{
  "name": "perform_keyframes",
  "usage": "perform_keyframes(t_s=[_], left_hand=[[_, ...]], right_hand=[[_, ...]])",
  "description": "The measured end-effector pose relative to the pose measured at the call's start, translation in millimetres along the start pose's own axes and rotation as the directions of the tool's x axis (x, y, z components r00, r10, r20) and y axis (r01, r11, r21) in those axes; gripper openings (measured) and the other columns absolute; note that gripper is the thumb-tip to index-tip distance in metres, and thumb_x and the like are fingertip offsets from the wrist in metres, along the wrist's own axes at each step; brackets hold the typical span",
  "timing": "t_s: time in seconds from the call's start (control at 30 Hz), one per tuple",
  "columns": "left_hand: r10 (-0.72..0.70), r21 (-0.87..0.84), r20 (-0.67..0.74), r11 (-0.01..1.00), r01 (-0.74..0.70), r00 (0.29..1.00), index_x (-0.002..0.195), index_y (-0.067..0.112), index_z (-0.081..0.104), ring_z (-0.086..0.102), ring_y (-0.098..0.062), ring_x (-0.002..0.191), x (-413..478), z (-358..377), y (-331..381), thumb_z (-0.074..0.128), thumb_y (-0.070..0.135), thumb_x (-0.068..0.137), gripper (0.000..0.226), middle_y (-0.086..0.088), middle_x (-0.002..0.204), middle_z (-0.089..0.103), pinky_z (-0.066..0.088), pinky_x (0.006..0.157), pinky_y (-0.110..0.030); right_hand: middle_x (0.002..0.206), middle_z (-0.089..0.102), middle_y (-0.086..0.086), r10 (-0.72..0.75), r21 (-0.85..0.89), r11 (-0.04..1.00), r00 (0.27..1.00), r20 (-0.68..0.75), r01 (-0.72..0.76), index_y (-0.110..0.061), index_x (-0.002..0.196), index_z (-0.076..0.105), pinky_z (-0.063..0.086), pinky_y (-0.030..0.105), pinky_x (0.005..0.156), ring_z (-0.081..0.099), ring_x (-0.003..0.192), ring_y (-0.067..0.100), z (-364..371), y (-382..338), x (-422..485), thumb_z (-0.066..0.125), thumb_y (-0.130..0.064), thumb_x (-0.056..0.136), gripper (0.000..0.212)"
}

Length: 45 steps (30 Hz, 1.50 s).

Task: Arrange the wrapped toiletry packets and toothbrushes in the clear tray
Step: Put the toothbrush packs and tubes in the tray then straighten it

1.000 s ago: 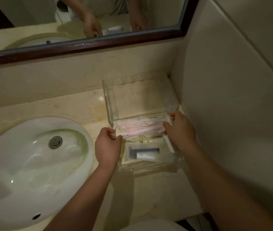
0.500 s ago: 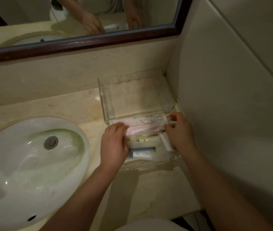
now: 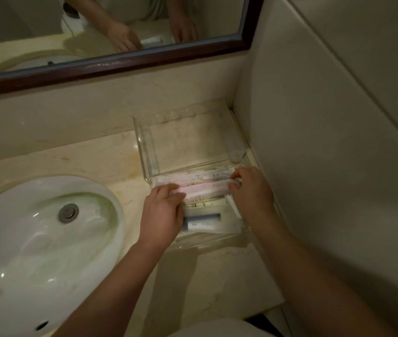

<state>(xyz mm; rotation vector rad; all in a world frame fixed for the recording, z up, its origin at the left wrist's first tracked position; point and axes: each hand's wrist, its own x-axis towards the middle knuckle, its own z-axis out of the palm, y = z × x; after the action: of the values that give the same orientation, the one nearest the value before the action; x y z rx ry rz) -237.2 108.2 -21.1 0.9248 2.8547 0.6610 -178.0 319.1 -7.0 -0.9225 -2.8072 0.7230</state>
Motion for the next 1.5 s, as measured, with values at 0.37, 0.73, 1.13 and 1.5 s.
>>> perform_keyframes(t_s=[0.37,0.73,1.13,1.5], left_hand=[[-0.045,0.272,0.293,0.962,-0.038,0.955,0.154,0.014,0.006,-0.015,-0.031,0.147,0.4,11.6,4.2,-0.012,0.066,0.086,0.087,-0.009,0.162,-0.005,-0.003,0.118,-0.053],[-0.509,-0.302,-0.069,0.83,0.468,0.858,0.144,0.013,0.034,0.036,-0.035,0.131,-35.5,-3.0,-4.9,0.037,0.059,0.088,0.072,-0.019,0.142,0.04,0.031,0.108,-0.045],[-0.423,-0.443,0.163,0.776,0.449,0.891,0.149,0.022,0.02,0.036,-0.016,0.118,-49.1,14.4,-2.9,0.068,0.066,0.056,0.113,-0.004,0.133,0.042,0.041,0.1,-0.034],[-0.418,-0.462,0.156,0.77,0.44,0.895,0.148,0.024,0.022,0.035,-0.01,0.114,-49.7,12.4,-3.8,0.072,0.059,0.062,0.105,0.001,0.131,0.042,0.038,0.098,-0.03]], right_hand=[[0.163,-0.013,0.006,-0.142,-0.183,0.959,0.925,0.352,0.217,-0.016,0.154,0.0,-0.002,0.04,0.119,-0.014,0.149,0.024,18.4,-9.6,-5.1,0.029,-0.039,0.1,0.066],[0.131,0.052,0.021,0.205,0.142,0.971,0.976,-0.069,-0.194,-0.006,0.133,0.048,0.042,0.045,0.099,0.05,0.117,0.038,-4.7,26.6,-37.5,0.046,-0.038,0.093,0.051],[0.158,0.015,0.003,0.119,0.22,0.96,0.962,0.246,-0.175,-0.033,0.151,0.001,0.029,0.044,0.112,0.02,0.143,0.025,-1.2,39.7,-63.9,0.086,-0.045,0.06,0.126],[0.156,0.021,-0.001,0.105,0.291,0.937,0.952,0.289,-0.192,-0.041,0.149,0.005,0.033,0.049,0.111,0.025,0.141,0.025,4.8,42.9,-57.0,0.079,-0.051,0.065,0.113]])
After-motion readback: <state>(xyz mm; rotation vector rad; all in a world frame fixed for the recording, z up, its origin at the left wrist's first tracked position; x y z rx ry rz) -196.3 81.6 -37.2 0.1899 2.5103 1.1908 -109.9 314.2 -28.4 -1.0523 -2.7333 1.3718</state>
